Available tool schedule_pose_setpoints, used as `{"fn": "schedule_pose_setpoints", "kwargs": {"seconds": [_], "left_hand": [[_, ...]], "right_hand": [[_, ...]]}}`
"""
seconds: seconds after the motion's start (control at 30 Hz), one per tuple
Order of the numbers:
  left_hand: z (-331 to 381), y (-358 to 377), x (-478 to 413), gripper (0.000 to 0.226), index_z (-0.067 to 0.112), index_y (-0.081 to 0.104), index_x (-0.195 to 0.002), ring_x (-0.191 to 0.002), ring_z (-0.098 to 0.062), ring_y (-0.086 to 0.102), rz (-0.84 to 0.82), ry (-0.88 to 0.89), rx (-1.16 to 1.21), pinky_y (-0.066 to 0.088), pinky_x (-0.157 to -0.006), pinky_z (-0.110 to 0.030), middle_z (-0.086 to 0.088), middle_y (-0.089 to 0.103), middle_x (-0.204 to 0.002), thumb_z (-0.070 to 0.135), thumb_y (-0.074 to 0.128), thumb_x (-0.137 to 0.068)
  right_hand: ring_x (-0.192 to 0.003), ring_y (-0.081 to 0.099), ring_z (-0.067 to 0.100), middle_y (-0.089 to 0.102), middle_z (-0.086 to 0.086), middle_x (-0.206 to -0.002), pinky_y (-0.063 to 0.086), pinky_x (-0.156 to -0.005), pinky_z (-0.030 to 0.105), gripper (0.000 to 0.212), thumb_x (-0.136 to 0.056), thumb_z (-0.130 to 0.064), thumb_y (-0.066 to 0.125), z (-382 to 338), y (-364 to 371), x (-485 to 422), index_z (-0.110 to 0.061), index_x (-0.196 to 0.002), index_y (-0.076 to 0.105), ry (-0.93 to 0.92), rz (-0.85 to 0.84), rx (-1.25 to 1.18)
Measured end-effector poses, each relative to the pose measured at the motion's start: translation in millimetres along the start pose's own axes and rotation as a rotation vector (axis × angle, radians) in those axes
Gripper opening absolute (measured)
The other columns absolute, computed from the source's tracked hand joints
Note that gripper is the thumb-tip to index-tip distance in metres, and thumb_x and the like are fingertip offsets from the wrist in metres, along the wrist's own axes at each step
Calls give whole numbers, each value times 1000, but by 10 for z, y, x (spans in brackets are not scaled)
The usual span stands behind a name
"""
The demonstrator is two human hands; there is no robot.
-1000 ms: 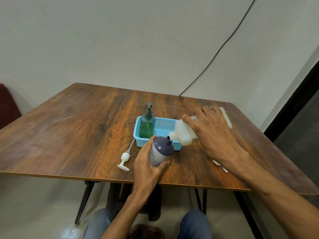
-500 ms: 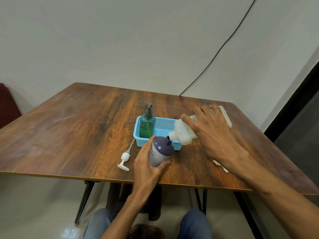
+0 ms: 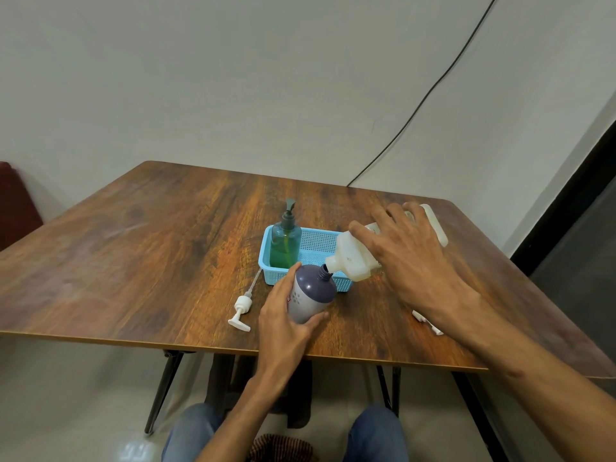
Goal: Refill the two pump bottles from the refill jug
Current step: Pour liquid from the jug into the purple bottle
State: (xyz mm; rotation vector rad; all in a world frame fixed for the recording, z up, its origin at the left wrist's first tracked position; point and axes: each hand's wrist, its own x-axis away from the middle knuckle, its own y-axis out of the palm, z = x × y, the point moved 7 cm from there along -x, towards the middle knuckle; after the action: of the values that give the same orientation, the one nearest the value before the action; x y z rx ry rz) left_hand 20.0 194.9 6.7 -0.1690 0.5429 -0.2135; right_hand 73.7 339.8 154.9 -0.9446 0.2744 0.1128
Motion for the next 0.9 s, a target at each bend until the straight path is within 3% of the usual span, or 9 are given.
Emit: {"fn": "schedule_pose_setpoints", "kwargs": {"seconds": [0.2, 0.4, 0.57, 0.7, 0.9], "left_hand": [[-1, 0, 4, 92, 19, 45, -146, -127, 8, 49, -5, -3, 6, 38, -99, -6, 14, 53, -140, 31, 91, -67], [0, -14, 4, 93, 21, 45, -146, -127, 5, 50, 1, -5, 3, 40, -101, -9, 13, 54, -141, 30, 92, -66], [13, -18, 2, 93, 20, 46, -146, -128, 1, 52, 6, 0, 4, 44, -103, -15, 10, 56, -141, 29, 92, -66], [19, -20, 6, 92, 19, 45, -147, -128, 0, 52, 4, 3, 5, 45, -104, -18, 8, 56, -141, 31, 91, -67], [22, -24, -1, 93, 20, 46, -146, -127, 3, 51, 2, -2, 3, 42, -101, -11, 10, 56, -140, 29, 92, -66]], "right_hand": [[-116, 52, 36, 54, 14, -128, 37, -102, 57, 71, -70, -19, 84, -7, -23, 8, -22, -132, 49, -7, 14, -7], [-107, 56, 37, 59, 16, -119, 41, -97, 56, 74, -60, -15, 88, -7, -39, 9, -20, -126, 56, -3, 48, -22], [-119, 50, 35, 52, 13, -131, 34, -104, 55, 70, -73, -19, 80, -10, -50, 21, -24, -135, 47, -7, 17, -15], [-115, 53, 36, 56, 14, -127, 37, -102, 57, 71, -68, -19, 85, 10, -48, 19, -22, -131, 52, 2, 29, -9], [-118, 52, 36, 54, 14, -131, 36, -104, 57, 71, -72, -20, 83, -6, -31, 6, -23, -134, 49, -12, 53, -13]]}}
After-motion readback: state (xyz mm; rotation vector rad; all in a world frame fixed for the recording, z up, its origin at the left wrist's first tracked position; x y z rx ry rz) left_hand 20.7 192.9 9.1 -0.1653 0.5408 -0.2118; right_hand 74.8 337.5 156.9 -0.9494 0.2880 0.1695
